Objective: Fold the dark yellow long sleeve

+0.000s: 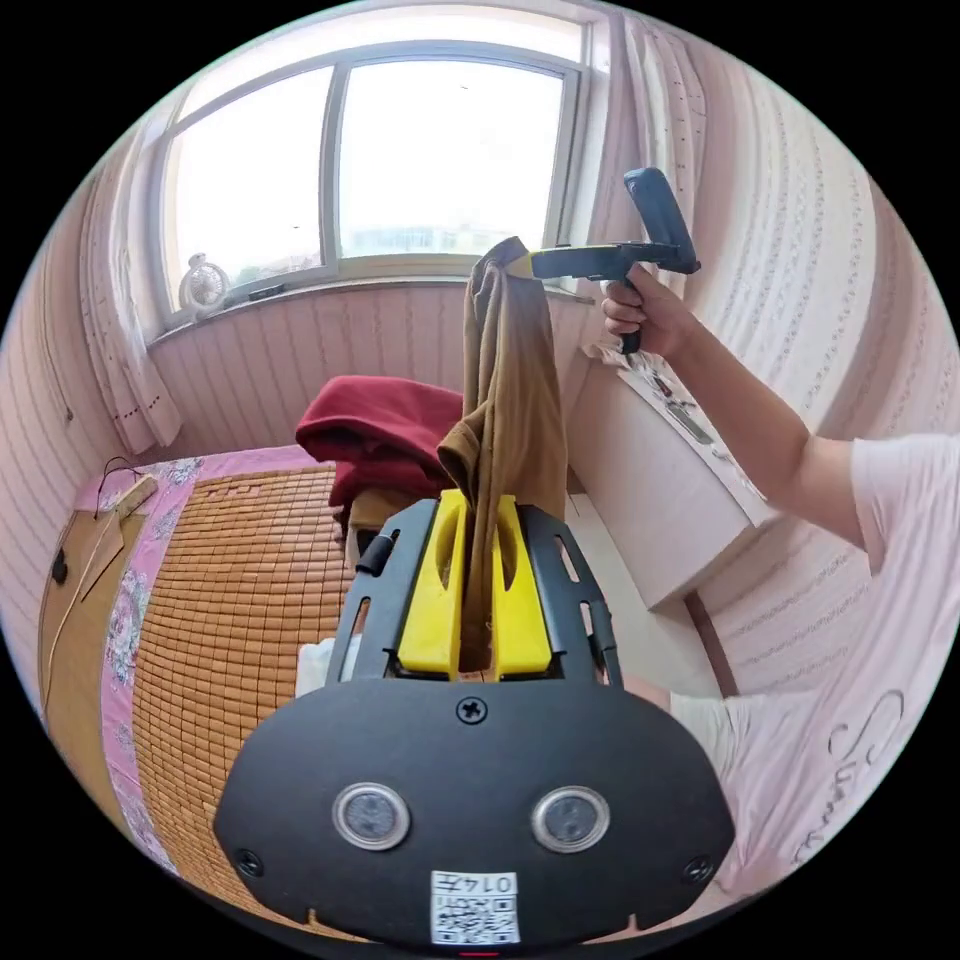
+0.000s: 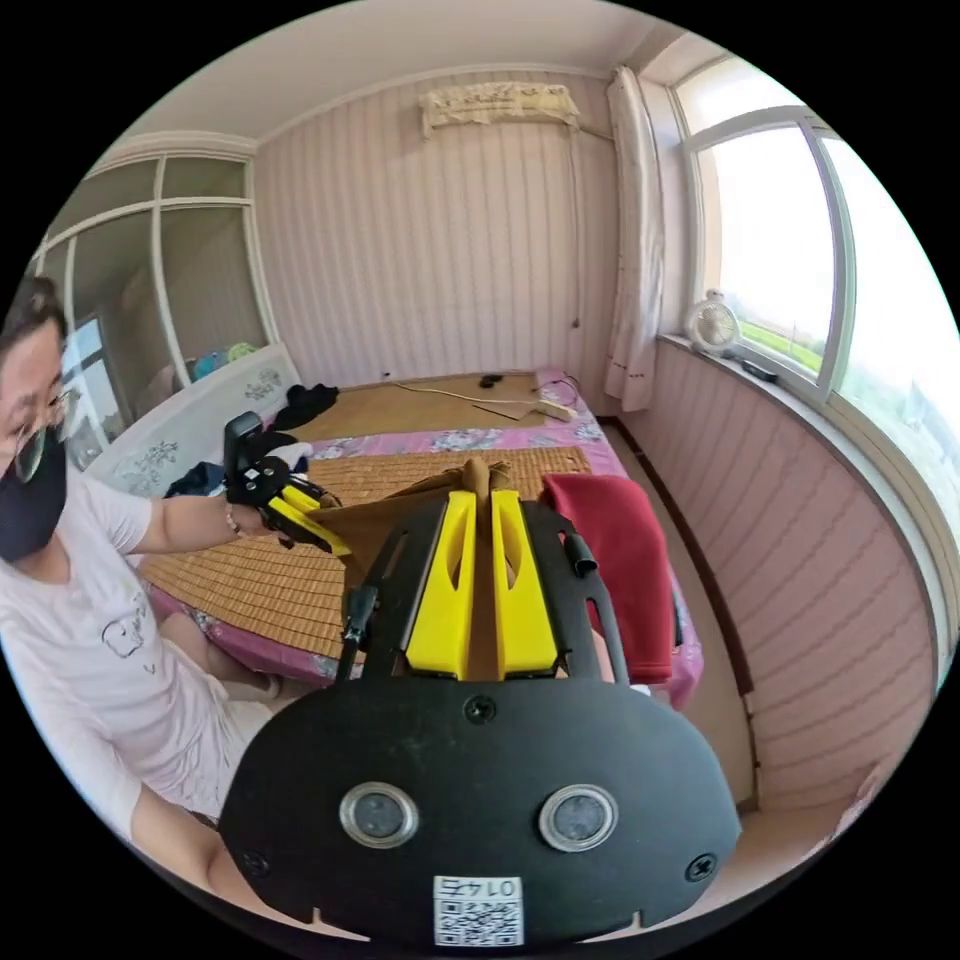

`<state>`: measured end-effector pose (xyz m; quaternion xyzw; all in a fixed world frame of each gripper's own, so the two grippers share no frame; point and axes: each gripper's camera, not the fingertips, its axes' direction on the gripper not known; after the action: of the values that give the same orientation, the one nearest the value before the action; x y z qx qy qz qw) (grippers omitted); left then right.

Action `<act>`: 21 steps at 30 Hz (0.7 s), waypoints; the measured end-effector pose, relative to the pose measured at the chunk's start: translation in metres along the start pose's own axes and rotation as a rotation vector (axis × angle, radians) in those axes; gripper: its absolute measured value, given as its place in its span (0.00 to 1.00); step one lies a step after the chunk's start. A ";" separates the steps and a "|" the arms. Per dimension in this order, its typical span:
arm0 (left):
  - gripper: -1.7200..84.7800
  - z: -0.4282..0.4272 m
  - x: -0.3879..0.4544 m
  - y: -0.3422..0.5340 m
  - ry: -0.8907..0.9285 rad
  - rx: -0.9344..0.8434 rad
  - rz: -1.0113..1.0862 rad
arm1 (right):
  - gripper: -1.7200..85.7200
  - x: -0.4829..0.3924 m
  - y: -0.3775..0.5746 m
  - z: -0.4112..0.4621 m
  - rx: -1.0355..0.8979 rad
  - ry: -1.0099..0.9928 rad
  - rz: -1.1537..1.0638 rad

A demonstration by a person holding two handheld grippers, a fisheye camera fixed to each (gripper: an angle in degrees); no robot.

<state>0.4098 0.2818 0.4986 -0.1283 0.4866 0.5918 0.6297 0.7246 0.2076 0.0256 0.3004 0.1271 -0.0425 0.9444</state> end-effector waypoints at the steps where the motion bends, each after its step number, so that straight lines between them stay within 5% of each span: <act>1: 0.09 0.022 -0.020 -0.025 -0.049 0.004 -0.056 | 0.07 0.033 -0.026 0.017 -0.067 0.077 0.071; 4: 0.12 0.065 -0.072 -0.051 -0.121 -0.131 -0.224 | 0.13 0.101 -0.052 0.068 -0.167 0.239 0.316; 7: 0.12 0.046 -0.091 -0.018 -0.111 -0.093 -0.283 | 0.17 0.119 -0.019 0.097 -0.163 0.128 0.447; 13: 0.12 -0.042 -0.042 0.129 -0.234 -0.137 -0.201 | 0.15 0.024 0.108 0.085 -0.097 0.102 0.323; 21: 0.11 -0.207 0.060 0.314 -0.542 -0.045 -0.495 | 0.12 -0.162 0.173 0.105 -0.225 -0.014 0.065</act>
<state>0.0302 0.2502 0.4803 -0.0946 0.2431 0.4447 0.8569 0.6181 0.2886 0.2471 0.1961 0.1147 0.0007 0.9739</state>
